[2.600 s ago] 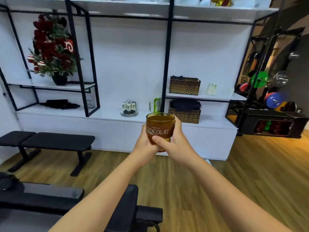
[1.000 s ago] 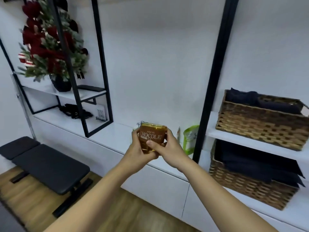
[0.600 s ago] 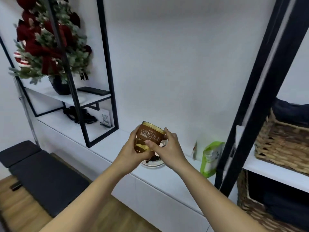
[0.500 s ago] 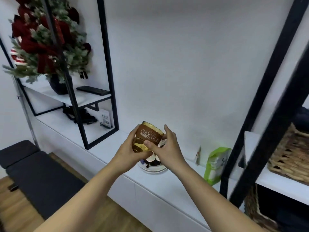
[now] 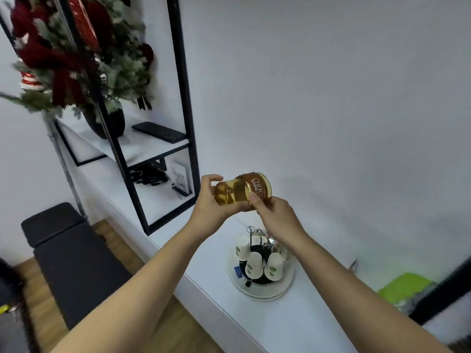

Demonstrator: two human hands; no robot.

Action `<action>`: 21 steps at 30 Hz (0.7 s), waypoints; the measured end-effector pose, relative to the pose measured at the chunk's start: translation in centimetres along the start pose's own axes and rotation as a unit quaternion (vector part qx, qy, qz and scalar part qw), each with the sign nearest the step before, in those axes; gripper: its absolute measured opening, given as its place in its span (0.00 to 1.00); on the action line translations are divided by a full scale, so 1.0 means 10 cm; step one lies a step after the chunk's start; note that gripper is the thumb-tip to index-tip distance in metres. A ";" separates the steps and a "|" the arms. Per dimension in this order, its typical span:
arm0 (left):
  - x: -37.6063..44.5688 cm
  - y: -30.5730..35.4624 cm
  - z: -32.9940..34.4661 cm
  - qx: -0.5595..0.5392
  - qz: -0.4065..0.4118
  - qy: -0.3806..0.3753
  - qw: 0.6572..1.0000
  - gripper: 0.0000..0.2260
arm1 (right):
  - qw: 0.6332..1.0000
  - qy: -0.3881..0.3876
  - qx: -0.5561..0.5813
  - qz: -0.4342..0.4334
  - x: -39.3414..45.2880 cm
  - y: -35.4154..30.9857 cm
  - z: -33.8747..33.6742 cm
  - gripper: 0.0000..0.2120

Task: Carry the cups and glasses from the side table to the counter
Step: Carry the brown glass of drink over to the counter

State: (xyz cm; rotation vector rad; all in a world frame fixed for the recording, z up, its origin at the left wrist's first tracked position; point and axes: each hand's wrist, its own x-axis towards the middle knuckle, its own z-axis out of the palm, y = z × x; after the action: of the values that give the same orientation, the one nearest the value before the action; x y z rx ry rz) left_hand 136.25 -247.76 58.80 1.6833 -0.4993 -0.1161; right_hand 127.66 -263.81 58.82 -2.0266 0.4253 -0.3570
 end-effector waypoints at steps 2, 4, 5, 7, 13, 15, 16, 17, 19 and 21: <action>0.25 -0.08 0.00 -0.001 -0.007 0.017 1.000 0.32 | 0.996 -0.043 0.039 0.061 0.21 0.06 0.08 0.29; 0.51 -0.21 0.02 0.007 -0.014 0.010 1.000 0.32 | 0.990 -0.067 0.048 0.114 0.41 0.12 0.14 0.34; 0.62 -0.28 0.03 0.011 -0.020 0.000 1.000 0.33 | 0.989 -0.069 0.034 0.127 0.50 0.16 0.15 0.36; 0.87 -0.46 0.06 0.028 -0.025 -0.029 0.999 0.34 | 0.990 -0.049 -0.035 0.125 0.74 0.26 0.17 0.38; 1.56 -1.00 0.19 0.088 -0.008 -0.151 0.985 0.32 | 0.986 0.005 -0.143 0.090 1.35 0.54 0.31 0.17; 1.71 -1.18 0.25 0.103 0.006 -0.186 0.977 0.34 | 0.992 -0.004 -0.061 0.108 1.48 0.57 0.42 0.15; 1.77 -1.27 0.28 0.107 0.006 -0.200 0.974 0.35 | 0.992 -0.007 -0.017 0.126 1.53 0.58 0.48 0.15; 1.83 -1.36 0.31 0.111 0.003 -0.212 0.971 0.35 | 0.989 -0.006 0.027 0.143 1.58 0.60 0.54 0.15; 1.91 -1.52 0.36 0.125 -0.001 -0.241 0.963 0.35 | 0.983 0.005 0.091 0.158 1.64 0.65 0.63 0.14; 1.95 -1.68 0.41 0.138 -0.003 -0.269 0.953 0.35 | 0.979 0.017 0.119 0.164 1.67 0.73 0.70 0.13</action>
State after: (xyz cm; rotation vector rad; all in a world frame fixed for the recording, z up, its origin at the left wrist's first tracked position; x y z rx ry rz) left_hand 156.66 -257.56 45.87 1.9251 -0.9533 -0.5415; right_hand 144.51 -268.95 50.32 -1.6851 0.6944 -0.2264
